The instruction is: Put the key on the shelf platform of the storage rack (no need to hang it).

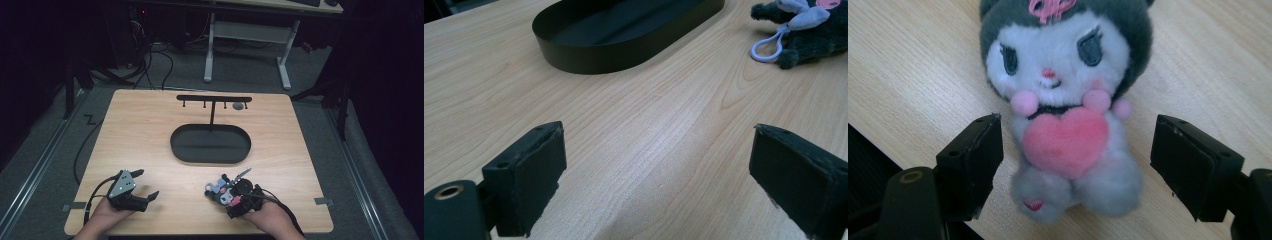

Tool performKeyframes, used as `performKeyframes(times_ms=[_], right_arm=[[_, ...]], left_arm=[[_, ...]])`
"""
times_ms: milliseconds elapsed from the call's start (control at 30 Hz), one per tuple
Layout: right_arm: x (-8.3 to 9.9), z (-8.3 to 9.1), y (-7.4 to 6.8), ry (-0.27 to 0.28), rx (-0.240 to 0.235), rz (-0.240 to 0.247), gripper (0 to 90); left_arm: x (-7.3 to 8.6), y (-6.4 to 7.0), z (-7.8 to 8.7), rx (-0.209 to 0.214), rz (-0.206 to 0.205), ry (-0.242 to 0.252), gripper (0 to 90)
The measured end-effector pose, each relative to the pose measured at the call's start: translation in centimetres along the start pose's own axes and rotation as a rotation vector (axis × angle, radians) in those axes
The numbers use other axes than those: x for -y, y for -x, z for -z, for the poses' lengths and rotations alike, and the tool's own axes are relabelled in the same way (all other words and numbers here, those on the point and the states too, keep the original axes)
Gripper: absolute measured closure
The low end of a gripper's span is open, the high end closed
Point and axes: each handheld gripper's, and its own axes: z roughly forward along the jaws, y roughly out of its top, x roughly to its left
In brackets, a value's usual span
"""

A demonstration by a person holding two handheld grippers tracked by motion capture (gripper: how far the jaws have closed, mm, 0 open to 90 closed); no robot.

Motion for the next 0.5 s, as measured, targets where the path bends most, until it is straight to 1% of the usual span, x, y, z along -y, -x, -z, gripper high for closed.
performKeyframes(times_ms=[133,167,200,267,300,367,400,433,467,500], right_arm=[[0.2,-0.7,-0.3,-0.010,-0.002,-0.001,21.7],[0.2,-0.9,-0.3,-0.019,-0.001,0.006,21.7],[0.3,-1.3,-0.4,-0.030,-0.006,0.025,21.1],[0.3,-1.4,-0.6,-0.039,-0.015,0.021,20.3],[0.3,-1.5,-0.5,-0.041,-0.018,0.039,20.6],[0.3,-1.5,-0.5,-0.045,-0.008,0.033,26.5],[0.3,-1.5,-0.5,-0.041,0.005,0.035,29.5],[0.3,-1.4,-0.4,-0.033,0.011,0.023,36.8],[0.3,-1.2,-0.4,-0.027,0.016,0.022,41.7],[0.3,-1.1,-0.4,-0.016,0.020,0.022,44.5]], left_arm=[[0.0,0.0,0.0,-0.001,-0.003,0.000,9.1],[0.0,0.0,0.0,-0.001,-0.002,0.000,9.1],[0.0,0.0,0.0,-0.001,-0.002,0.000,9.1],[0.0,0.0,0.0,-0.001,-0.002,0.000,9.1],[0.0,0.0,0.0,-0.001,-0.002,-0.001,9.1],[0.0,0.0,0.0,-0.001,-0.002,-0.001,9.1],[0.0,0.0,0.0,-0.001,-0.002,-0.002,9.1],[0.0,0.0,0.0,-0.001,-0.002,-0.001,9.1],[0.0,0.0,0.0,-0.001,-0.003,-0.001,9.1],[0.0,0.0,0.0,-0.001,-0.003,-0.001,9.1]])
